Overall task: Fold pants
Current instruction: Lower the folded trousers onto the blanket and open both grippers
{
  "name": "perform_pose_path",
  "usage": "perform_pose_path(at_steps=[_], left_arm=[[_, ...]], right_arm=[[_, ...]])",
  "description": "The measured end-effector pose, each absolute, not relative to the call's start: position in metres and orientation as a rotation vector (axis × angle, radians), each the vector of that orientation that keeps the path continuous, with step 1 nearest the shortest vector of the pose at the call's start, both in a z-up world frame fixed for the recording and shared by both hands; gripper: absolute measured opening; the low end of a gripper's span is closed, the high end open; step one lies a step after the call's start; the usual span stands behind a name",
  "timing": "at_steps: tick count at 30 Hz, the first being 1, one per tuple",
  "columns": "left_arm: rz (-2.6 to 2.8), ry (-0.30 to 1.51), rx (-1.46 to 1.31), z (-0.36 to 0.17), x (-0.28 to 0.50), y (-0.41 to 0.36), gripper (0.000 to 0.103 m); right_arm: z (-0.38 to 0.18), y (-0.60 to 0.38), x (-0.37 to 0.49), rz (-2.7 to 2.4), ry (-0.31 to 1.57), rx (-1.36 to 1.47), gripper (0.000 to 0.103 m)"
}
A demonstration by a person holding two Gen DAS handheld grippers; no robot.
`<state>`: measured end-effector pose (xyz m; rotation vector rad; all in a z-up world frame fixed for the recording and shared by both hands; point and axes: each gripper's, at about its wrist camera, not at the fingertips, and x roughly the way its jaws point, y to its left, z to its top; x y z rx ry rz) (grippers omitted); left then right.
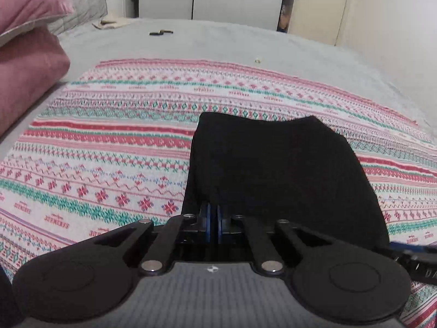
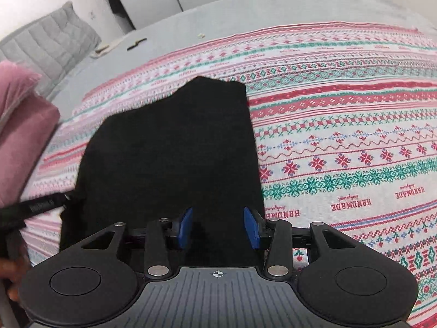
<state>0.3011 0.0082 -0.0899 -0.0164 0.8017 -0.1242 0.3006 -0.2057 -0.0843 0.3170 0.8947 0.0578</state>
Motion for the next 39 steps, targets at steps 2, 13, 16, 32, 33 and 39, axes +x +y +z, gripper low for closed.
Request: perform_pose_path(at_steps=[2,13,16,32,33,39], left_arm=[[-0.121,0.783,-0.017,-0.086,0.303,0.010,0.034],[-0.041,0.790,0.060,-0.094,0.300,0.001,0.056],[-0.050,0.741,0.076,-0.082,0.286,-0.005,0.058],[-0.090,0.801,0.085,-0.115,0.300,-0.015,0.060],[-0.092,0.799,0.086,-0.115,0.299,-0.015,0.060],[-0.112,0.802,0.083,-0.114,0.300,-0.011,0.060]], right_arm=[[-0.086,-0.202,0.300,0.077,0.902,0.311,0.051],[-0.094,-0.177,0.299,0.135,0.940,0.176,0.054],[-0.091,-0.177,0.298,0.141,0.926,0.161,0.054],[-0.095,-0.187,0.347,0.206,0.834,0.242,0.059],[-0.100,-0.190,0.354,0.220,0.848,0.249,0.059],[-0.103,-0.216,0.371,0.225,0.830,0.344,0.058]])
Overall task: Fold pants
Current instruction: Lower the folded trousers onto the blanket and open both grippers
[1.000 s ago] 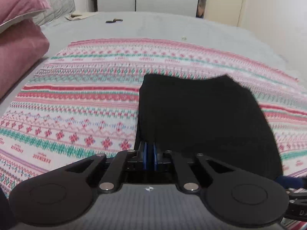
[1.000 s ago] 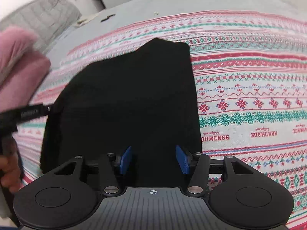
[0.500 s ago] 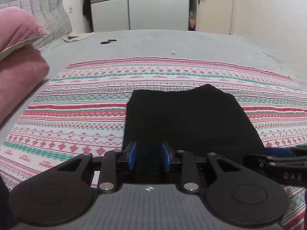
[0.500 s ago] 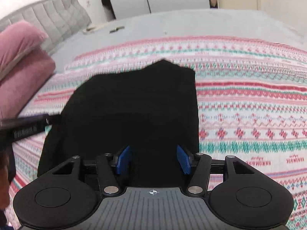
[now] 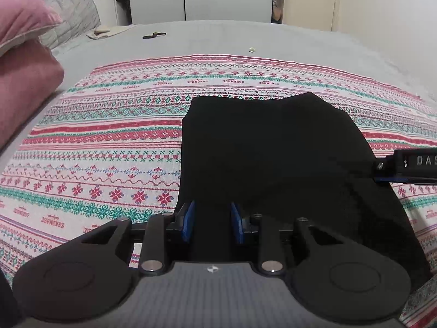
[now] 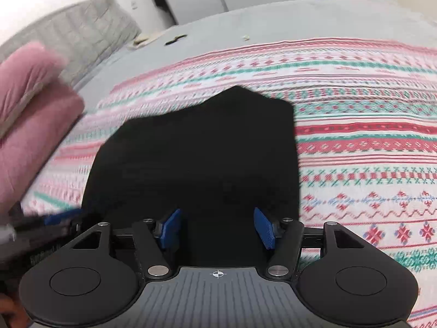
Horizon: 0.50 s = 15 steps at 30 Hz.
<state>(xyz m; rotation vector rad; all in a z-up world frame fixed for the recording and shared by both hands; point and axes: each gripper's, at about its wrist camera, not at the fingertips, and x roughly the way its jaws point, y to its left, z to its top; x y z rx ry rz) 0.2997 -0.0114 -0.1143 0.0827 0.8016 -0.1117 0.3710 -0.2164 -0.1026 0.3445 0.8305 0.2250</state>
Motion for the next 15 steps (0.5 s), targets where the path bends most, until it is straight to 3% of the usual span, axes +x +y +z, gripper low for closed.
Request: perform_pose_path(at_steps=[3,6,15], left_arm=[[-0.104,0.798,0.086,-0.113,0.299,-0.012,0.065],[-0.062,0.798,0.096,-0.109,0.298,-0.013,0.077],[-0.023,0.765,-0.009,-0.079,0.269,-0.005,0.081]], right_arm=[[-0.107,-0.228,0.370,0.203,0.804,0.419,0.058],[-0.106,-0.214,0.362,0.174,0.773,0.341,0.058],[-0.073,-0.190,0.330,0.133,0.730,0.243,0.062]])
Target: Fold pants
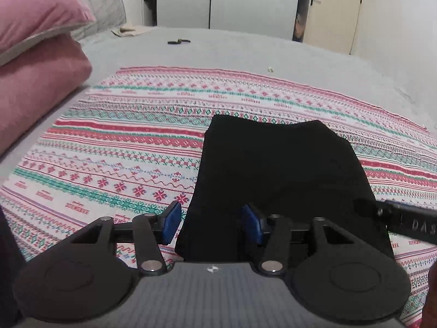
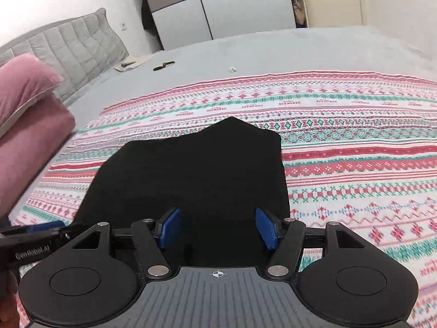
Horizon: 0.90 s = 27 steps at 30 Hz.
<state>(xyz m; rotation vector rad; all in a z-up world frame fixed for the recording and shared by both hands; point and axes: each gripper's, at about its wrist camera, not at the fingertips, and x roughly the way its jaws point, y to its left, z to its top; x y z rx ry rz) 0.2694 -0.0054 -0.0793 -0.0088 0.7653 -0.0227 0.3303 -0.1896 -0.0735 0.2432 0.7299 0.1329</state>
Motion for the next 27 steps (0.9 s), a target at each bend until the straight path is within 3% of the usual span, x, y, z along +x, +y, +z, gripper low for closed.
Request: perform_pose_path(at_steps=[3,12,20,22,27], left_arm=[[-0.019,0.771,-0.027,-0.075,0.262,-0.007,0.082],[-0.024,0.674,-0.008,-0.051,0.223,-0.016,0.100],[-0.020,0.636,-0.009,-0.046,0.177,-0.013,0.103],[-0.013,0.628,-0.016,-0.047,0.161,-0.010,0.103],[-0.019,0.624,-0.048,-0.049,0.139,-0.004,0.103]], right_arm=[[-0.070,-0.187,0.318,0.146,0.735,0.261,0.062],[-0.048,-0.184,0.277,0.125,0.695,0.244,0.062],[-0.027,-0.180,0.229,0.081,0.630,0.215,0.062],[-0.026,-0.183,0.215,0.080,0.628,0.247,0.068],[-0.025,-0.177,0.183,0.078,0.621,0.205,0.069]])
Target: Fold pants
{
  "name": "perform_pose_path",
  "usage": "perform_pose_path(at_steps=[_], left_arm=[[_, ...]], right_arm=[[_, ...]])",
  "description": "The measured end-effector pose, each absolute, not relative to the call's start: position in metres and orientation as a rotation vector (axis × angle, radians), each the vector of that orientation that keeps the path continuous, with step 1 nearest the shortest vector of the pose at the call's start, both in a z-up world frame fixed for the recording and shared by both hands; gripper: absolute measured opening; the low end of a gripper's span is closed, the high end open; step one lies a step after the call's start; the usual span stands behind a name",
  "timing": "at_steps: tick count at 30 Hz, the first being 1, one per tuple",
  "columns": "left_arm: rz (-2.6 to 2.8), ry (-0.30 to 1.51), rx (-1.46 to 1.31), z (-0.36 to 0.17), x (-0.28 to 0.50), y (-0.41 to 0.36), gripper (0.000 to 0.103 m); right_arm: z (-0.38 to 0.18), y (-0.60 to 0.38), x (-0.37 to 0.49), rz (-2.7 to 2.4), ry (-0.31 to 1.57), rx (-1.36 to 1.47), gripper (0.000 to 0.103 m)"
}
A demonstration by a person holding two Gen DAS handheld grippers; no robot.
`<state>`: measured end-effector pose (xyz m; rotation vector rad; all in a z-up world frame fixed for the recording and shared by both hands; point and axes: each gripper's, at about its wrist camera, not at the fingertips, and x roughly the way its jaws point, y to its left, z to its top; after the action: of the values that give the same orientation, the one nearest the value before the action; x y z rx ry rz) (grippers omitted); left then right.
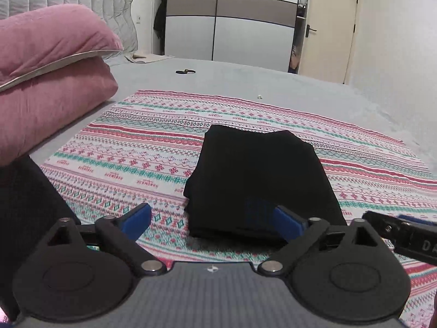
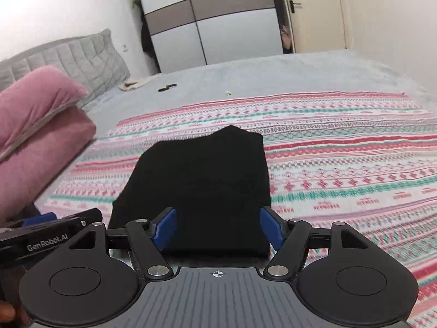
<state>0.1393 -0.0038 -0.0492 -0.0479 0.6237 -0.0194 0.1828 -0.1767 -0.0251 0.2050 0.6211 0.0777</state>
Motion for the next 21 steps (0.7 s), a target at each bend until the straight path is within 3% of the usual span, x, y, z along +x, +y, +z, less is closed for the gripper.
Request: perform_pose_path(at_steps=[4,16,21], left_arm=[[-0.035,0.606,-0.031,-0.046,0.140,-0.007,0.103],[-0.051,0.630,-0.019,-0.050,0.142,-0.018,0.103],[-0.055,0.640,-0.005,-0.052,0.142,-0.020,0.103]], right_arm=[[-0.027,-0.178,0.159,0.049,0.608,0.242,0.077],[-0.036,-0.172,0.158,0.040,0.610,0.150,0.082],[-0.039,-0.172,0.158,0.023,0.611,0.127,0.089]])
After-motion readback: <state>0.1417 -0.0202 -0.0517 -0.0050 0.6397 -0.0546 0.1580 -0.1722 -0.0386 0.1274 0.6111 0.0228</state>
